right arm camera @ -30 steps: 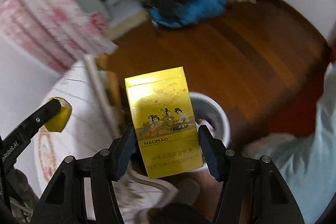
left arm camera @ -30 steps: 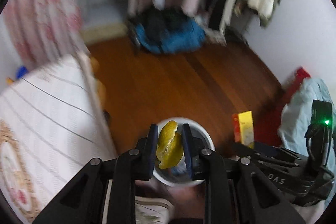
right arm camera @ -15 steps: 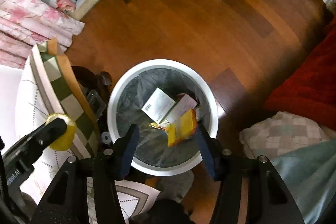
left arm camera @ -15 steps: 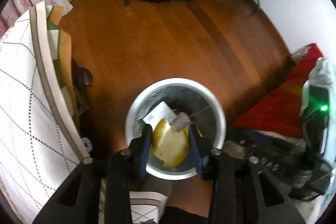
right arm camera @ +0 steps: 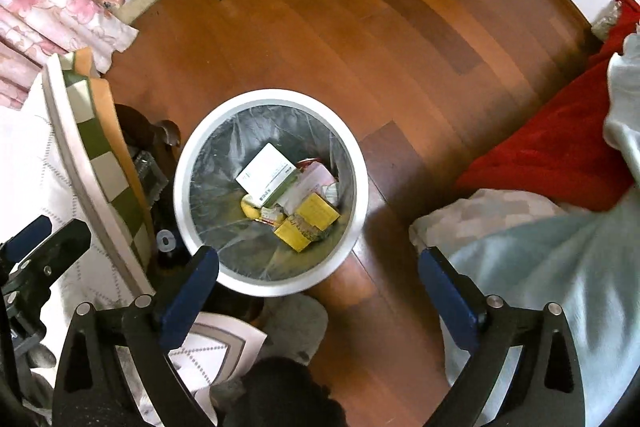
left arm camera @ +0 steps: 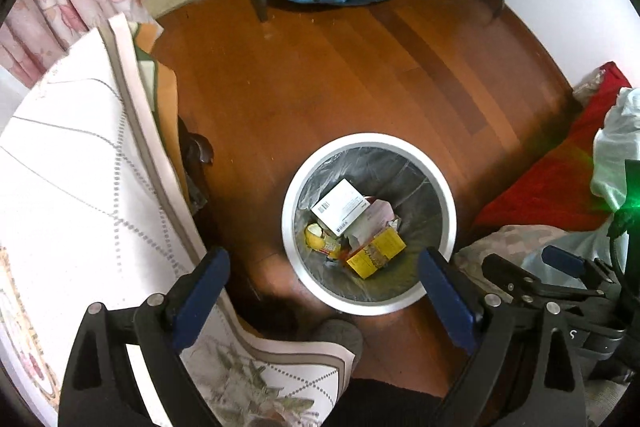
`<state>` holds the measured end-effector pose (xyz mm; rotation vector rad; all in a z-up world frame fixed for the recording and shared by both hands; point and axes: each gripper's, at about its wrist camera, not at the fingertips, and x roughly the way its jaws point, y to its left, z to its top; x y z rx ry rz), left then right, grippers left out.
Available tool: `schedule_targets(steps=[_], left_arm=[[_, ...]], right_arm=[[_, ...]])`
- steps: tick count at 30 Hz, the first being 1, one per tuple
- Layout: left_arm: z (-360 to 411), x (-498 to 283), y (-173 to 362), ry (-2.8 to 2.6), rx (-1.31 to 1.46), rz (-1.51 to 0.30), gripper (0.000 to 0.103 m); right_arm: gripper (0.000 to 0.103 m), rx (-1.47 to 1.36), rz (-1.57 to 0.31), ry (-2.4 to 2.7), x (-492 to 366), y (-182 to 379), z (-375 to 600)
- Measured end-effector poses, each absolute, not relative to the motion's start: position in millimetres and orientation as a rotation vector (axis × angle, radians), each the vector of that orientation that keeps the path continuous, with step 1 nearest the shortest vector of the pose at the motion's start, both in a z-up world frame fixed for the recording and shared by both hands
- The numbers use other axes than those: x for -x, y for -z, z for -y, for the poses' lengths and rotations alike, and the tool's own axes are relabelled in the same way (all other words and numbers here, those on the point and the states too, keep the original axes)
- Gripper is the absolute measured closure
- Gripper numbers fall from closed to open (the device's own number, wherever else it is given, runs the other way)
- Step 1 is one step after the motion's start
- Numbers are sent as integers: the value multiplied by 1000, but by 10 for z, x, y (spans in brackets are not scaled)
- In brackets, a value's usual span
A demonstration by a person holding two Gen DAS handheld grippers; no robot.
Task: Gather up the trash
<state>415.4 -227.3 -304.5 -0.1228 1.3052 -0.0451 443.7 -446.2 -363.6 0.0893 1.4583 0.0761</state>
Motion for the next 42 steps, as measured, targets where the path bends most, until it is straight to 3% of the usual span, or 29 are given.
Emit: schedule_targets(steps=[24, 42], left_arm=[[2078, -2686, 837, 164, 138, -944, 6], [1998, -1958, 124, 225, 176, -828, 6]], right_arm=[[2, -206, -1084, -259, -2781, 983, 4647], [0, -219, -947, -382, -1903, -56, 4642]])
